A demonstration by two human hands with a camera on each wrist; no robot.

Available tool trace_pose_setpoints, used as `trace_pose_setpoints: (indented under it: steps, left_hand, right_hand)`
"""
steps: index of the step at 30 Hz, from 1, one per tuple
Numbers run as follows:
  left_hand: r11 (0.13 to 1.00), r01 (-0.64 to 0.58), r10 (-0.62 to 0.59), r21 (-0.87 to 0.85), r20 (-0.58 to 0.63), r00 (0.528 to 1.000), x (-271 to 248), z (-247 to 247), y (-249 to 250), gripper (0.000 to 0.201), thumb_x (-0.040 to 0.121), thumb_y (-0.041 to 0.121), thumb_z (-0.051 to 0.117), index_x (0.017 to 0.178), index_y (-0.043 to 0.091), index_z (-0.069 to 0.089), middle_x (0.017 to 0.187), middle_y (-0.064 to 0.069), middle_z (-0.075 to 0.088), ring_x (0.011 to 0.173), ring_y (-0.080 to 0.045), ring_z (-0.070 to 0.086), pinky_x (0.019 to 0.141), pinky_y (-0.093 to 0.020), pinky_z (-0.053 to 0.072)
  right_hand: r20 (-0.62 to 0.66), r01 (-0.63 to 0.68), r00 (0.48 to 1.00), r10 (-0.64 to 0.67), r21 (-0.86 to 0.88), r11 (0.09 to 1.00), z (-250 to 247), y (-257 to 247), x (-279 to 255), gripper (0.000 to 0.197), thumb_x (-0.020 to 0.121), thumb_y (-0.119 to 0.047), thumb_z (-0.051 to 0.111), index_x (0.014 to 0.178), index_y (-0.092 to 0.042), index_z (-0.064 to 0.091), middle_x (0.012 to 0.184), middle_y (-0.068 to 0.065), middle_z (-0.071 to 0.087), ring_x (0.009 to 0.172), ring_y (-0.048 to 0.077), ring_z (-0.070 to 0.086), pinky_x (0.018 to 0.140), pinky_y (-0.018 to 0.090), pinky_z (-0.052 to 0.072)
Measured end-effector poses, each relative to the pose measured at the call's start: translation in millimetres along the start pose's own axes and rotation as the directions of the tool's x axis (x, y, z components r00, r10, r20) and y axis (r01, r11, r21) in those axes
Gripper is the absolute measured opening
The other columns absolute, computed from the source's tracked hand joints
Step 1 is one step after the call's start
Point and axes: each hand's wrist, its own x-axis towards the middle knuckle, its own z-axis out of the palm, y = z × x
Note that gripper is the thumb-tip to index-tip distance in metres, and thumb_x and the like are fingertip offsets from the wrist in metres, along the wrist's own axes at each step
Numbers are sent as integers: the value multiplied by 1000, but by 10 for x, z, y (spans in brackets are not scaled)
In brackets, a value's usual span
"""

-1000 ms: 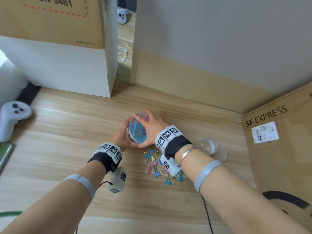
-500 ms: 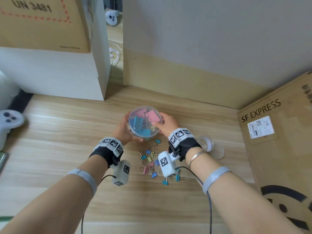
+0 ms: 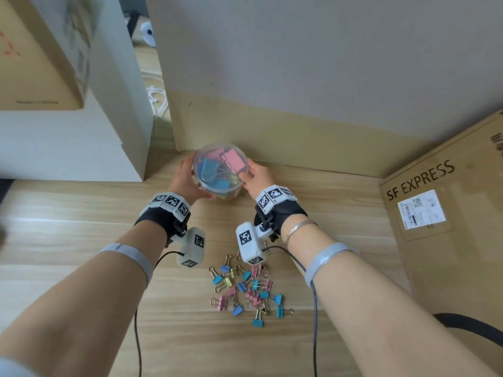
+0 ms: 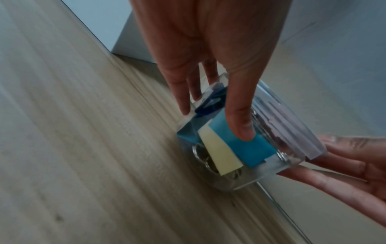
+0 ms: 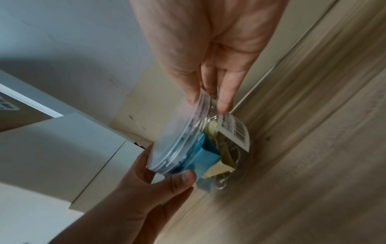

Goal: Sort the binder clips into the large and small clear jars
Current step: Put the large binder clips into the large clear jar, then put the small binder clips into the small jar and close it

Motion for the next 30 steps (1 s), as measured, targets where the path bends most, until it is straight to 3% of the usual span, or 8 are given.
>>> trace_pose_setpoints:
  steps: [5,9,11,16,19,24,27,30]
  left_hand:
    - [988,2,3,-154,34,999,60,44,-53,113,53,-14,80,145,14,21,146,-8,36,134,-28,38,99,-51,46]
    - [996,9,-8,-93,17,1000,-6,83,-139,99,61,-5,79,142,18,27,144,-7,39,134,-26,39,108,-48,39]
    - [998,62,-61,31,-21,998,-57,122,-152,95,65,5,80,143,17,26,146,-8,35,134,-26,38,109,-48,37]
    - [950,244,-212,197,-168,963,-365,339,-111,54,80,6,65,127,-1,41,132,-21,45,118,-35,49,100,-39,43]
    - [912,279,-275,300,-56,960,-551,498,-69,34,86,8,51,119,-1,49,124,-22,52,111,-36,53,92,-37,43]
    - [844,41,-194,534,233,953,-894,872,44,38,90,16,46,128,12,48,130,-16,49,117,-34,49,99,-38,40]
    - [787,-148,-123,599,387,914,-1097,1048,108,49,92,30,47,139,22,37,144,-8,37,131,-31,33,110,-37,28]
    - [751,-234,-94,617,451,888,-1212,1167,67,59,88,43,51,141,32,31,148,1,31,134,-28,25,112,-39,26]
  right_hand:
    - [-5,-9,1000,9,-77,997,58,23,80,36,93,-16,47,129,-15,50,108,15,67,90,33,65,80,42,54]
    - [61,-61,996,68,-106,992,-33,111,-16,56,95,-27,46,146,-18,25,138,9,50,113,29,58,88,29,46]
    - [68,-73,994,89,-207,976,-179,231,-106,58,95,-29,46,147,-18,22,146,6,41,122,26,51,93,30,42]
    - [47,-153,970,238,-643,750,-620,700,-419,49,87,-34,53,135,-26,44,142,4,45,131,29,37,109,37,30]
    - [57,-198,932,359,-749,632,-804,937,-640,60,79,-39,60,135,-30,40,142,5,40,132,30,31,107,40,27]
    - [94,-219,902,421,-742,634,-877,1225,-939,76,71,-27,74,137,-34,35,138,6,35,127,37,31,102,44,36]
    - [57,-230,931,360,-674,702,-838,1362,-1068,61,78,-18,68,132,-31,42,139,7,33,126,34,33,101,36,35]
    - [61,-166,963,262,-630,758,-763,1319,-1158,49,83,-28,62,128,-30,44,135,6,38,122,31,41,98,36,39]
